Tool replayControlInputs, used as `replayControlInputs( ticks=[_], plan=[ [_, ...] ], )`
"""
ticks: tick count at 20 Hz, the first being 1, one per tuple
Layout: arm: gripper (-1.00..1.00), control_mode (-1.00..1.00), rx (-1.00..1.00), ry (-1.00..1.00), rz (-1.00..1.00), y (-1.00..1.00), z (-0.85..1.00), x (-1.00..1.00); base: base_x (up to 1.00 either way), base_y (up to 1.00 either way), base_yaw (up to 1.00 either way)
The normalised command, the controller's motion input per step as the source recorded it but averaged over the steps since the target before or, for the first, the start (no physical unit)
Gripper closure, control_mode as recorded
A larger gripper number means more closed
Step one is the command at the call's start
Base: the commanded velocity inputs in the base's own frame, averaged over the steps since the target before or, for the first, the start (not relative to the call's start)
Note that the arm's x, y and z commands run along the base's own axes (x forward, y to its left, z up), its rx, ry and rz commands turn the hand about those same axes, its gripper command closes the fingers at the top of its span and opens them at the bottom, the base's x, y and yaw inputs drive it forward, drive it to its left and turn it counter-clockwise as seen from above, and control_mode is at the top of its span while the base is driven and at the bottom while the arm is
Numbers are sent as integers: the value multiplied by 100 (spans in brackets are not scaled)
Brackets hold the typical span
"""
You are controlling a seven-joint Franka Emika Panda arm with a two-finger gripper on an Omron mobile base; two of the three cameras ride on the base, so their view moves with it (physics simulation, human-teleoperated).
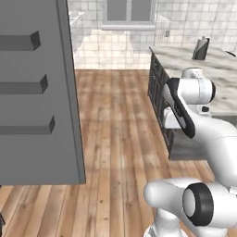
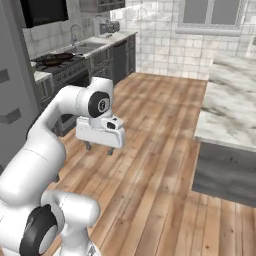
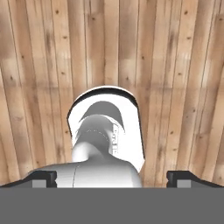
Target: Place one of the steaks on the plate and the other in the bowl. Then place the bowl in the fridge.
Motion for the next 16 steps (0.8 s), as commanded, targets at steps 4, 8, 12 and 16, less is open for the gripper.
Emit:
replayControlInputs(
  ticks=[4,8,12,16],
  plan=[
    [-100,100,0,0,0,0,0,0,71,-8,2],
    [-100,100,0,0,0,0,0,0,74,-10,0],
    [-100,100,0,0,0,0,0,0,90,-17,0],
    [-100,100,0,0,0,0,0,0,91,-5,0]
  ],
)
